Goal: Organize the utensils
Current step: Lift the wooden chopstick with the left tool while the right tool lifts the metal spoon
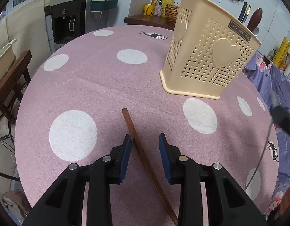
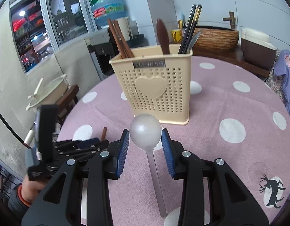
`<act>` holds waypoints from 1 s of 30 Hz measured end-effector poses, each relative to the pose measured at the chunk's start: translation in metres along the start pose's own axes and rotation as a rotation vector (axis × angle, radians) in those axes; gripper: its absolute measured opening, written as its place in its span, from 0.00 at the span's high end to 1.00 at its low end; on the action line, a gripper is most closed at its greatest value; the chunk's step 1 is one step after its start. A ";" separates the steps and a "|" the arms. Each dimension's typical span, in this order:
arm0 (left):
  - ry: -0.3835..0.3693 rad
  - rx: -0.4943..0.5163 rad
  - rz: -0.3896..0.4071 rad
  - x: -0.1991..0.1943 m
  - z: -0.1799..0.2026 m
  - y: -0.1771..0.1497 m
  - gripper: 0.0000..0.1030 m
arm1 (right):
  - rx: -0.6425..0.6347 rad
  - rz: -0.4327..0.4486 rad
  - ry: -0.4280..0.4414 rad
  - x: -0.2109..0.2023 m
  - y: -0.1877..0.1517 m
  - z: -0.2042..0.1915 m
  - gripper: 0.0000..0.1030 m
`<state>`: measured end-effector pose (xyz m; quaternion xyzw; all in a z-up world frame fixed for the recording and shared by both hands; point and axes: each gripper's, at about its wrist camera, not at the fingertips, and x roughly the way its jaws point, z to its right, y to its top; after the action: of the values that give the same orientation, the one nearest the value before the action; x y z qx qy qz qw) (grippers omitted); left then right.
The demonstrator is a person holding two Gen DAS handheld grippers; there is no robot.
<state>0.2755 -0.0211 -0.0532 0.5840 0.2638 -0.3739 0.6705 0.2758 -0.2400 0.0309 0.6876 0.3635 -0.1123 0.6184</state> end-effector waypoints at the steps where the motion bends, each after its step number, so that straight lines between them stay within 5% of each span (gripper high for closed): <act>1: 0.001 -0.002 0.002 0.000 0.000 0.000 0.70 | 0.000 0.012 0.002 -0.004 0.002 -0.002 0.65; 7: -0.006 -0.013 -0.005 0.004 -0.002 0.006 0.71 | 0.006 0.058 0.017 -0.022 0.004 -0.003 0.65; 11: -0.017 -0.028 -0.013 0.009 -0.003 0.011 0.90 | 0.011 0.067 0.011 -0.023 -0.001 -0.004 0.65; 30: -0.039 -0.032 0.049 -0.006 0.009 0.022 0.99 | 0.016 0.076 -0.015 -0.024 -0.006 -0.004 0.65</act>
<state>0.2888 -0.0280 -0.0336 0.5719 0.2423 -0.3643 0.6939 0.2540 -0.2447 0.0419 0.7052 0.3314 -0.0967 0.6193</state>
